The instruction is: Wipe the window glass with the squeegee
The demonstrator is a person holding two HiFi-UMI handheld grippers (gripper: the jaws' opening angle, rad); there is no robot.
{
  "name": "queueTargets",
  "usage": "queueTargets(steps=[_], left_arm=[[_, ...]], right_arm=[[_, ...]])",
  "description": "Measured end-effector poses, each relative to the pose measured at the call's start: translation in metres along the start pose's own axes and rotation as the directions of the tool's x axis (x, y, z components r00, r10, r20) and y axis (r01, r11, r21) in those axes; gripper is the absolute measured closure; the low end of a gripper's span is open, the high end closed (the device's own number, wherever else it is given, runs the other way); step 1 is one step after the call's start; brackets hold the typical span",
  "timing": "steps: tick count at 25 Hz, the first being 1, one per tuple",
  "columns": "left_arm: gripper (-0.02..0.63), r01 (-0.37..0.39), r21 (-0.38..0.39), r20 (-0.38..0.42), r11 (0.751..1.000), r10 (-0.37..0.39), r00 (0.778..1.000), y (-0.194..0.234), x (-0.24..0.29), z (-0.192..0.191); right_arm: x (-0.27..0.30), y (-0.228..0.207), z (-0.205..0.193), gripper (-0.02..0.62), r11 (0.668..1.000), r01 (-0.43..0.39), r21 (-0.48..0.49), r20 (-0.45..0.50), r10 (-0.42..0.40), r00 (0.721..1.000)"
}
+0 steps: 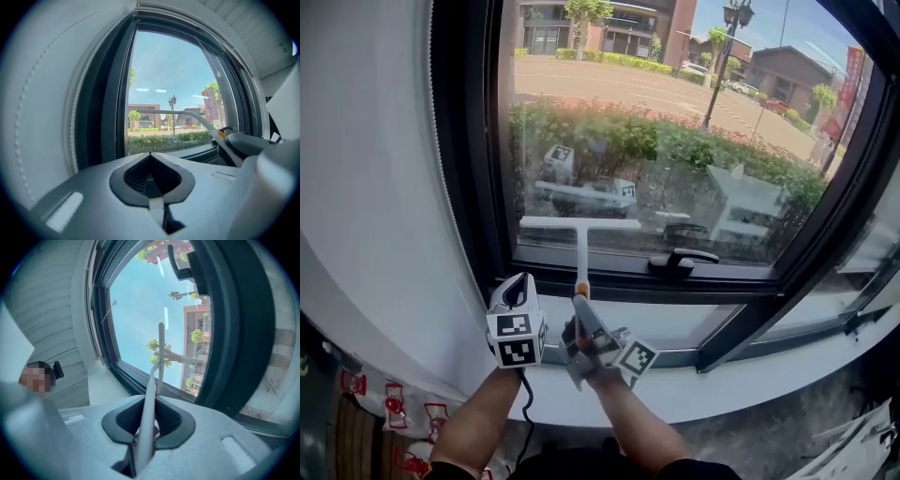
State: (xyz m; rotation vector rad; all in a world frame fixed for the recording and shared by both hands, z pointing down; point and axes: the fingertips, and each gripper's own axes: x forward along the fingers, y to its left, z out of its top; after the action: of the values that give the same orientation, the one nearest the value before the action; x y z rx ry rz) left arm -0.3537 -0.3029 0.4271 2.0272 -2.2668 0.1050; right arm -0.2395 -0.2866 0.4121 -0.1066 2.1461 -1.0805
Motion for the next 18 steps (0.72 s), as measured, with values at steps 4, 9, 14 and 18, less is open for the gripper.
queueTargets(steps=[4, 9, 14, 18], left_arm=[[0.589, 0.019, 0.017, 0.121, 1.000, -0.021, 0.992, -0.011, -0.002, 0.062], [0.588, 0.037, 0.059, 0.243, 0.998, -0.050, 0.969, -0.033, -0.006, 0.144], [0.588, 0.053, 0.093, 0.309, 0.994, -0.079, 0.948, -0.060, -0.007, 0.196], [0.589, 0.055, 0.103, 0.328, 0.993, -0.086, 0.941, -0.073, -0.002, 0.221]], right_arm=[[0.026, 0.042, 0.044, 0.551, 0.991, -0.108, -0.081, 0.011, 0.109, 0.994], [0.063, 0.094, 0.100, 0.551, 0.966, -0.214, -0.145, 0.002, 0.217, 0.976], [0.094, 0.127, 0.145, 0.551, 0.942, -0.266, -0.205, -0.020, 0.268, 0.963], [0.116, 0.149, 0.172, 0.551, 0.926, -0.301, -0.227, -0.022, 0.304, 0.952]])
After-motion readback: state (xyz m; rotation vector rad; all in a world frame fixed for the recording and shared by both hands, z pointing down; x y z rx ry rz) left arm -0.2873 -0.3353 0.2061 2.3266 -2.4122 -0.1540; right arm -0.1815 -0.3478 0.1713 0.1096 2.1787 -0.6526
